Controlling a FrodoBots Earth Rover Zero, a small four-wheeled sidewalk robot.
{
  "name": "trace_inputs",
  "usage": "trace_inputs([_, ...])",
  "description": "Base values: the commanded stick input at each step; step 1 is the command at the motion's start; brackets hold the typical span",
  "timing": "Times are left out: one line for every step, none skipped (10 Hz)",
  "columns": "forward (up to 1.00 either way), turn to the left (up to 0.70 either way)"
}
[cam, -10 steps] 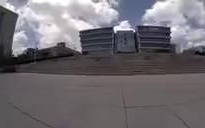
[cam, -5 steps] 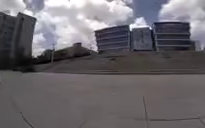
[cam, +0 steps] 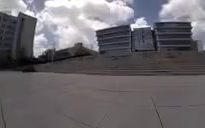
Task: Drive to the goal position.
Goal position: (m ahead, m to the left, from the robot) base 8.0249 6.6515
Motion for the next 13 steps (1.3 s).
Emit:
trace_inputs([0.70,0.35])
trace_inputs([0.70,0.35])
trace_inputs([0.70,0.09])
trace_inputs([0.70,0.00])
trace_inputs([0.70,0.00])
trace_inputs([0.70,0.00])
trace_inputs([0.70,0.00])
trace_inputs([0.70,0.00])
trace_inputs([0.70,0.00])
trace_inputs([0.70,0.02])
trace_inputs([0.70,0.03])
trace_inputs([0.70,0.02])
trace_inputs([0.70,0.01])
